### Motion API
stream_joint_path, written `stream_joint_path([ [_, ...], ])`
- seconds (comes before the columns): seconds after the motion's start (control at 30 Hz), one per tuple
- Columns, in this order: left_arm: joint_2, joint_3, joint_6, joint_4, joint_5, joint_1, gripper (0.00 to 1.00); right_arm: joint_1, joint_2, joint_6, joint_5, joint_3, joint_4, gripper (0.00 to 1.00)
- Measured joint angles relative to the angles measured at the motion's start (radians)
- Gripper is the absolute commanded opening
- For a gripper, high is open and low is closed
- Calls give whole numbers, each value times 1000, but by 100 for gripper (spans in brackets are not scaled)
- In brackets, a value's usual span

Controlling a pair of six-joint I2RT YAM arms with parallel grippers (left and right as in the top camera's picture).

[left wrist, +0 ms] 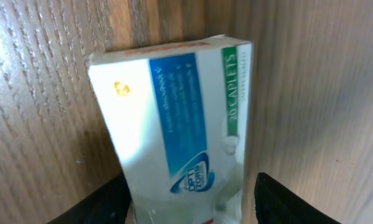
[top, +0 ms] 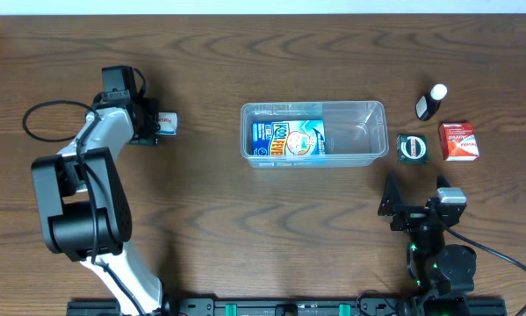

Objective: Pack container
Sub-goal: 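Grasp the white Panadol box upright with the left gripper, then lift the white box and carry it over the container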

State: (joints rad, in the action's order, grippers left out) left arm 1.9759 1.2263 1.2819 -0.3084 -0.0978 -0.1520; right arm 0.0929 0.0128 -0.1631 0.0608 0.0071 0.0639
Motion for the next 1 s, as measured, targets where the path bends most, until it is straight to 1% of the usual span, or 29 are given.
stream_joint_path([
  [0.07,1,3,2,-9,1,0,52,0,0,0,0,0,0,99],
  [0.13,3,4,-2,-24,1,0,47,0,0,0,0,0,0,99],
  [0.4,5,8,-35,-57,-2,0,45,0,0,0,0,0,0,99],
  [0.53,3,8,-87,-58,-11,0,38,0,0,0,0,0,0,99],
  [0.6,-4,8,-136,-61,-15,0,36,0,0,0,0,0,0,99],
  [0.77,-45,8,-298,-78,-26,0,36,0,0,0,0,0,0,99],
  [1.0,-230,8,-562,-82,-55,0,36,0,0,0,0,0,0,99],
])
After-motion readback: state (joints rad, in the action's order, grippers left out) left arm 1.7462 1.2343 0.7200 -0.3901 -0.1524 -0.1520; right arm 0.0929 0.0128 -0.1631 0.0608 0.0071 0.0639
